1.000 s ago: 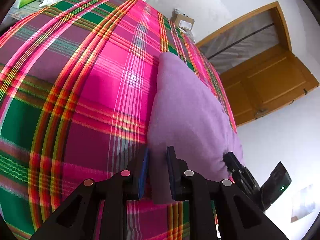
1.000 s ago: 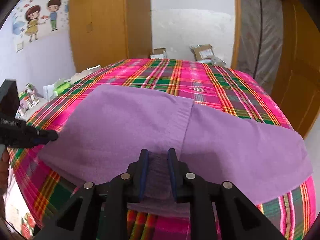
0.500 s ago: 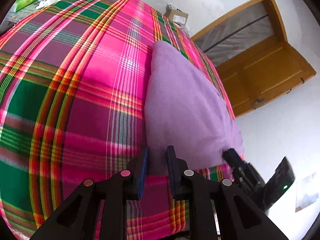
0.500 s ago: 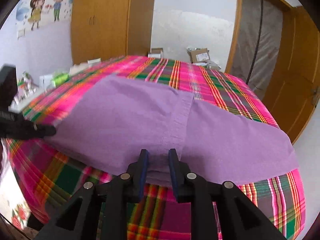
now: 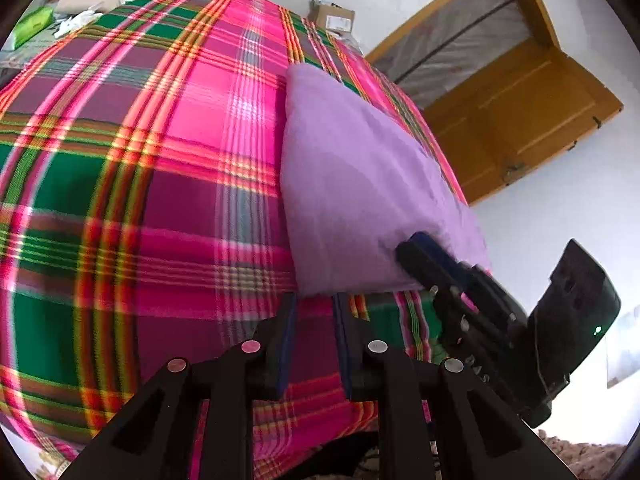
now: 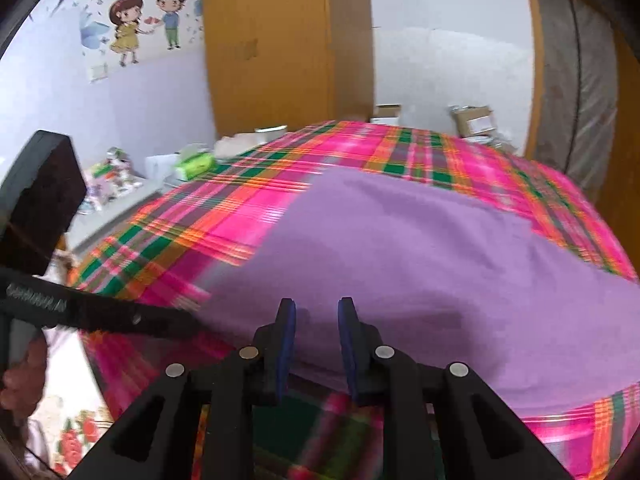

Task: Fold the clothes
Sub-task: 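Grasp the purple cloth edge again with the left tool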

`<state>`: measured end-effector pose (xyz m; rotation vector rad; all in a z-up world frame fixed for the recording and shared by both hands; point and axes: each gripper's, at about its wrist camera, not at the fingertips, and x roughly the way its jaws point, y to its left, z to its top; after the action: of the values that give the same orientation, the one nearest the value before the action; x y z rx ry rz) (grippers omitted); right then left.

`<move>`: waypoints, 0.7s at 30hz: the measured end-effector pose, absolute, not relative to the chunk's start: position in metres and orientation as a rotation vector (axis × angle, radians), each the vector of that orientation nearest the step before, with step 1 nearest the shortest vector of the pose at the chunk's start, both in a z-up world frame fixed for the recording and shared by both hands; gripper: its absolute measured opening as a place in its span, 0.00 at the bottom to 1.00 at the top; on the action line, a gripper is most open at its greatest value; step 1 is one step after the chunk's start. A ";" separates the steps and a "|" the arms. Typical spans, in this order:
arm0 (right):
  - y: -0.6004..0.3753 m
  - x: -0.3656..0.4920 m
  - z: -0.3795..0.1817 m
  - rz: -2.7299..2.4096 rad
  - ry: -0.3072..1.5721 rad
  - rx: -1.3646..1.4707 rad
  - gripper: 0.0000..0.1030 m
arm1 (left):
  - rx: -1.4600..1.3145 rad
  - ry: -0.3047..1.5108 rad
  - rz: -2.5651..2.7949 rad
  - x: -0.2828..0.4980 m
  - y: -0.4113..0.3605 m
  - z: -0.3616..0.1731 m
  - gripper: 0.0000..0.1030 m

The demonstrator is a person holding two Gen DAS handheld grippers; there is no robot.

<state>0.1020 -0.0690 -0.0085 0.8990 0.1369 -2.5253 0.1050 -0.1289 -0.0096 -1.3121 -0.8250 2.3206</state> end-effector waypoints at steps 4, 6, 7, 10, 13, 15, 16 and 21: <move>-0.084 0.104 -0.011 -2.447 0.128 0.889 0.45 | -1.270 -0.924 2.326 0.099 -0.146 -0.006 0.21; -0.096 0.105 -0.013 -2.408 0.145 0.903 0.51 | -1.284 -0.927 2.347 0.093 -0.149 -0.007 0.23; -0.102 0.106 -0.015 -2.395 0.158 0.908 0.53 | -1.294 -0.936 2.351 0.090 -0.151 -0.009 0.23; -0.116 0.109 -0.018 -2.380 0.211 0.909 0.54 | -1.309 -0.973 2.333 0.078 -0.156 -0.013 0.26; -0.127 0.113 -0.021 -2.418 0.304 0.898 0.55 | -1.316 -0.992 2.315 0.065 -0.158 -0.017 0.30; -0.133 0.114 -0.024 -2.466 0.384 0.906 0.55 | -1.318 -1.000 2.296 0.054 -0.158 -0.018 0.30; -0.135 0.114 -0.026 -2.484 0.417 0.909 0.55 | -1.318 -1.009 2.288 0.048 -0.157 -0.018 0.30; -0.135 0.114 -0.027 -2.504 0.420 0.914 0.50 | -1.325 -1.010 2.256 0.020 -0.151 -0.023 0.30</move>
<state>0.1140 -0.1345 -0.0266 0.9142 0.4198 -2.5043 0.0198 -0.1509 -0.0229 -1.3245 -1.0096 2.2555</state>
